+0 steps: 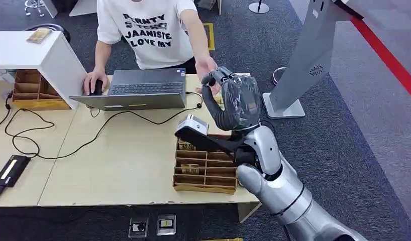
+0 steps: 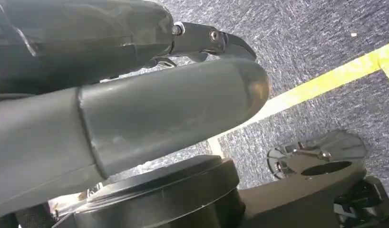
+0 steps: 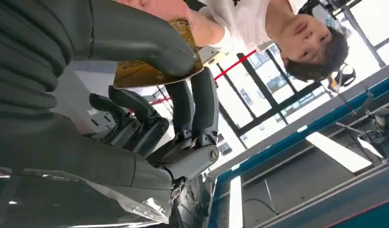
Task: Pass the card to the sensor for recognition and then transmit it.
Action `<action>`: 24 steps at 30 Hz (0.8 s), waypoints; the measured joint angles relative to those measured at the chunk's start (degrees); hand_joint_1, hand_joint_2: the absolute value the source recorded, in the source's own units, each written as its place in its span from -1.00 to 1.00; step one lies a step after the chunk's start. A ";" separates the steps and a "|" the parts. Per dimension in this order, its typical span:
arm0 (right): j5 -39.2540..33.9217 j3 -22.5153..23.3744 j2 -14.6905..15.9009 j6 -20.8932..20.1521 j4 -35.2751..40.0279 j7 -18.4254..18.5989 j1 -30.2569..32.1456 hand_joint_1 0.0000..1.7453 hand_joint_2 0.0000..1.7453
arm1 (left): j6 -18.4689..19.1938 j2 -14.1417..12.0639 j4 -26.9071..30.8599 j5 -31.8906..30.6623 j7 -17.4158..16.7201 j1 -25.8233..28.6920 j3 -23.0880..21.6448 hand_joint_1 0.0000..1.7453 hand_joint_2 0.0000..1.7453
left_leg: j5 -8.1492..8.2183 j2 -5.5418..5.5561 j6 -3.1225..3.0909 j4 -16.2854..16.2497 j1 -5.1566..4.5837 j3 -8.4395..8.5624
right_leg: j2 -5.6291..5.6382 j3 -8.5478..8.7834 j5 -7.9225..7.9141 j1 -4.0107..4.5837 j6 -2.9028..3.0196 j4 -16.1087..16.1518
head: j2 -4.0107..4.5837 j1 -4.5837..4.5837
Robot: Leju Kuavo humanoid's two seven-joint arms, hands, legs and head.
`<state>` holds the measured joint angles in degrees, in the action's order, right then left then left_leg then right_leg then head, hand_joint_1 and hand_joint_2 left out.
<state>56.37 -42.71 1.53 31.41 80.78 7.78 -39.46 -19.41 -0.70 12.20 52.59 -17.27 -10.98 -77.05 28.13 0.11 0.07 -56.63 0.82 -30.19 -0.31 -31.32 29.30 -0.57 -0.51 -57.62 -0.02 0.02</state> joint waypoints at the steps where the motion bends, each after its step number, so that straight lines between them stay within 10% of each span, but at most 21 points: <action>1: -0.57 -0.20 -0.50 0.02 -1.53 -0.41 -0.73 1.00 1.00 | 0.00 0.00 0.00 0.00 -0.02 -0.03 0.00 -1.00 -1.00 | 0.00 0.00 0.00 0.00 0.00 0.00 | -0.01 0.00 0.00 0.00 0.00 0.00 | 0.00 -0.07; 18: -2.12 -3.17 -6.08 2.08 -18.88 -2.64 -5.72 1.00 1.00 | 0.24 -0.07 0.00 -0.55 -0.15 -0.05 -0.09 -1.00 -1.00 | 0.00 0.00 0.00 0.00 0.00 0.02 | -0.01 0.00 0.00 0.00 0.00 0.01 | 0.00 -0.07; 20: -2.07 -3.32 -6.29 2.18 -19.88 -2.62 -5.73 0.40 1.00 | 0.28 -0.07 0.00 -0.57 -0.20 -0.05 -0.11 -1.00 -1.00 | 0.00 0.00 0.00 0.00 0.00 0.02 | 0.00 0.00 0.00 0.00 0.00 0.01 | 0.00 -0.04; 22: -2.03 -3.56 -6.38 2.14 -20.85 -2.58 -5.74 -1.00 1.00 | 0.31 -0.07 0.00 -0.61 -0.24 -0.08 -0.11 -1.00 -1.00 | 0.00 0.00 0.00 0.00 0.00 0.02 | 0.00 0.00 0.00 0.00 0.00 0.01 | 0.00 -0.04; 24: -1.90 -3.93 -6.45 1.53 -21.57 -2.14 -5.88 -1.00 1.00 | 0.31 -0.07 0.00 -0.61 -0.39 -0.09 -0.11 -1.00 -1.00 | 0.00 0.00 0.00 0.00 0.00 0.02 | 0.00 0.00 0.00 0.00 0.00 0.01 | 0.00 -0.04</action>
<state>54.47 -46.64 -4.92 32.94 59.21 5.64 -45.34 -19.10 -0.76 12.20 51.98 -17.66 -11.07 -77.15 28.13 0.11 0.07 -56.64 0.82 -30.17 -0.31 -31.32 29.30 -0.57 -0.51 -57.61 -0.02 -0.02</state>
